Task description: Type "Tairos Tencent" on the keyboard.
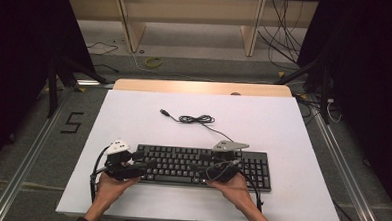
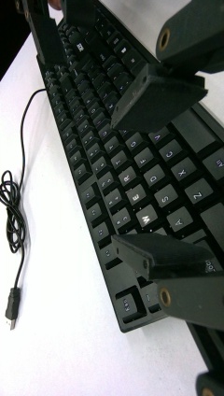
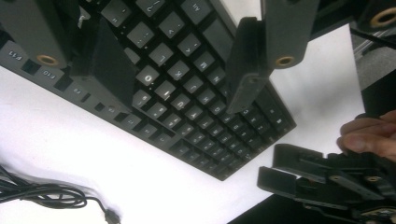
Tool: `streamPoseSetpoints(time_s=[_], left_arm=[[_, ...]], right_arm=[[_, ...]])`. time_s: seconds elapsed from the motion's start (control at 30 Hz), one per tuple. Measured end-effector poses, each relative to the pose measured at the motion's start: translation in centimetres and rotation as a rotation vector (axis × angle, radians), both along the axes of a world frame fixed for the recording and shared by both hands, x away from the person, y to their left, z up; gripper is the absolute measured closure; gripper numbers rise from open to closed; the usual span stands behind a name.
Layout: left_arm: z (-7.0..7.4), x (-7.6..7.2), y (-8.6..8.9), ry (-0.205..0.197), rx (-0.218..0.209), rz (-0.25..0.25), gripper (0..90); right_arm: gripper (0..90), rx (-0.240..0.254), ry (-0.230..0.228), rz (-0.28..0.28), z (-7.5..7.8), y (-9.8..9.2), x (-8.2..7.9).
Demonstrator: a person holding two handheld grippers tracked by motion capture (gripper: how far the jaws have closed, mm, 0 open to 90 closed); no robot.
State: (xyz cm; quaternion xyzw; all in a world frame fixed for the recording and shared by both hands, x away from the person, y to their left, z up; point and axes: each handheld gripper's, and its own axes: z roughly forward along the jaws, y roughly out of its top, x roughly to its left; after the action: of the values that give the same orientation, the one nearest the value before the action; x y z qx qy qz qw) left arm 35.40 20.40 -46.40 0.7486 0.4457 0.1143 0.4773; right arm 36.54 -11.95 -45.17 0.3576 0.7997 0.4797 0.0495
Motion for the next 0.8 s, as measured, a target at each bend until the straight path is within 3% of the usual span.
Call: streamPoseSetpoints(time_s=[0.2,0.5,0.8], left_arm=[[-0.1,0.3,-0.1,0.011,0.023,-0.002,42.1],[-0.2,0.7,-0.2,0.023,0.065,-0.012,58.8],[-0.5,1.2,-0.9,0.054,0.133,-0.031,76.0]], right_arm=[[39.5,0.005,0.005,-0.003,-0.1,-0.2,-0.4],[37.1,0.008,0.006,0.006,0.0,-0.1,-1.1],[34.5,0.013,0.001,0.009,-0.1,-0.4,-1.7]])
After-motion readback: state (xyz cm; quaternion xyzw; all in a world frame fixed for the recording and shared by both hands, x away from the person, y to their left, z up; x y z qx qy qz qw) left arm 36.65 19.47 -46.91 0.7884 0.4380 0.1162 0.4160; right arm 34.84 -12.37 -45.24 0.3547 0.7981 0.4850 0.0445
